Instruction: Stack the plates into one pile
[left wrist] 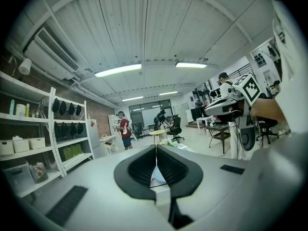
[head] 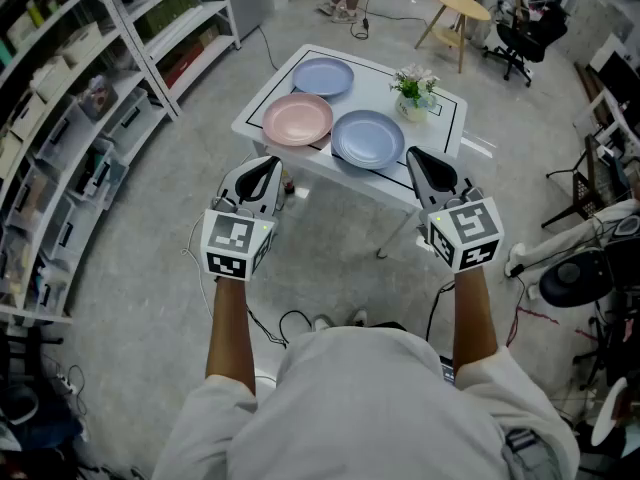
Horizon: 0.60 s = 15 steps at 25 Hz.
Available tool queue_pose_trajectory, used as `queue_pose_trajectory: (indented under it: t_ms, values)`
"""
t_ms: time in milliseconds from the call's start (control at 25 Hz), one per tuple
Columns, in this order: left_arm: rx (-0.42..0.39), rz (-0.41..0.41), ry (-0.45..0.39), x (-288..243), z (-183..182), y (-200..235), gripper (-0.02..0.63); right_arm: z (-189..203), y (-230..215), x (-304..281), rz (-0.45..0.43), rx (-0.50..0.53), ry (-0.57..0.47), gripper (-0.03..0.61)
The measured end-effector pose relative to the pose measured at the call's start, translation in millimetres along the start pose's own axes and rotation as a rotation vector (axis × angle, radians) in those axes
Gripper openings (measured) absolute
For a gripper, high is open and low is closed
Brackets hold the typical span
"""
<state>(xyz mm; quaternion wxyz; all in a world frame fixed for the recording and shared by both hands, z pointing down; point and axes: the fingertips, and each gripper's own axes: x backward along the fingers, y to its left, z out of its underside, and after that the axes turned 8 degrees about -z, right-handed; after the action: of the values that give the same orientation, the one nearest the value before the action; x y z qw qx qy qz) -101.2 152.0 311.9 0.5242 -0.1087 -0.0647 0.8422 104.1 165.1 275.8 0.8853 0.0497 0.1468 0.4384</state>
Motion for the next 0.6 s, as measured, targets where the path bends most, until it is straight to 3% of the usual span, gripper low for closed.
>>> queue_pose_trajectory:
  t_ms: [280,600]
  values:
    - [0.039,-0.004,0.009,-6,20,18,0.020,4,8,-9,0.018,-0.030,-0.030,0.013]
    - [0.037,0.022,0.053,-51,38,22,0.020,22,-24,-45,0.029,-0.057,-0.034,0.014]
